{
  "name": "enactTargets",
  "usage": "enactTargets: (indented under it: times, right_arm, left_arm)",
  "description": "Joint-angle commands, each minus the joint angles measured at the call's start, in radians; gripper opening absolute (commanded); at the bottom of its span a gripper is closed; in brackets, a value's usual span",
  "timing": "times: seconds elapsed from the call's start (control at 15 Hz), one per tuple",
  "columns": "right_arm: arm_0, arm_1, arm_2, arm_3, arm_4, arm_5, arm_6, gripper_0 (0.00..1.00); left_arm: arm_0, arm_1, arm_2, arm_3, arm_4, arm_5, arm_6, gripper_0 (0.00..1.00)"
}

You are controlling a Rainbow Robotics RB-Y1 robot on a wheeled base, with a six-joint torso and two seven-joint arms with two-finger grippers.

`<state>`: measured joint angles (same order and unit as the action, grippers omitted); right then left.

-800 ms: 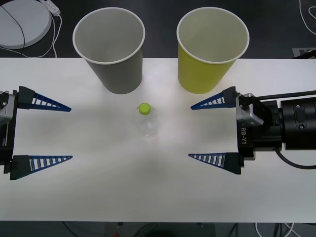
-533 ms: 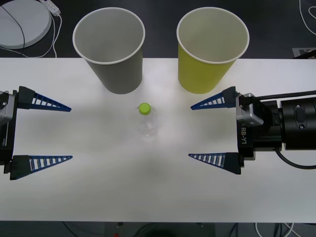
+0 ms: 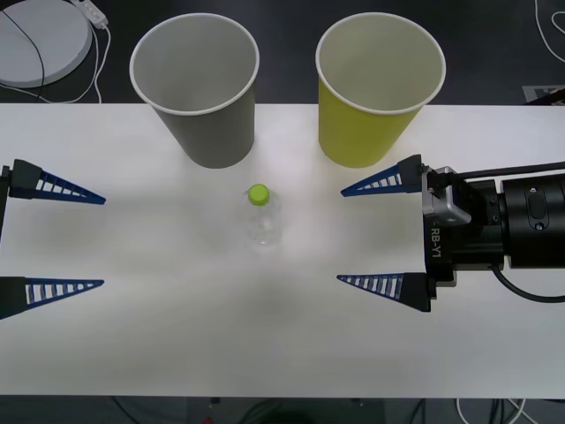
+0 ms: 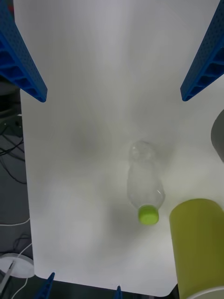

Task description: Put the can into the green bin and the plastic bottle into the gray bin

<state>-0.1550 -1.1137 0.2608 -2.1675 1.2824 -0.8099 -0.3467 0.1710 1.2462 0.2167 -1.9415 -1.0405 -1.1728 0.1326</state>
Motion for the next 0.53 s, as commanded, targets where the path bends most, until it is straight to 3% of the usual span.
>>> enactTargets:
  times: [0.07, 0.53]
  right_arm:
    - [0.000, 0.000, 0.000, 0.000, 0.000, 0.000, 0.000, 1.00]
    - [0.000, 0.000, 0.000, 0.000, 0.000, 0.000, 0.000, 1.00]
  left_arm:
    - [0.001, 0.004, -0.023, 0.087, 0.065, -0.025, -0.102, 1.00]
    - [-0.007, 0.001, -0.046, 0.306, 0.171, -0.114, -0.304, 1.00]
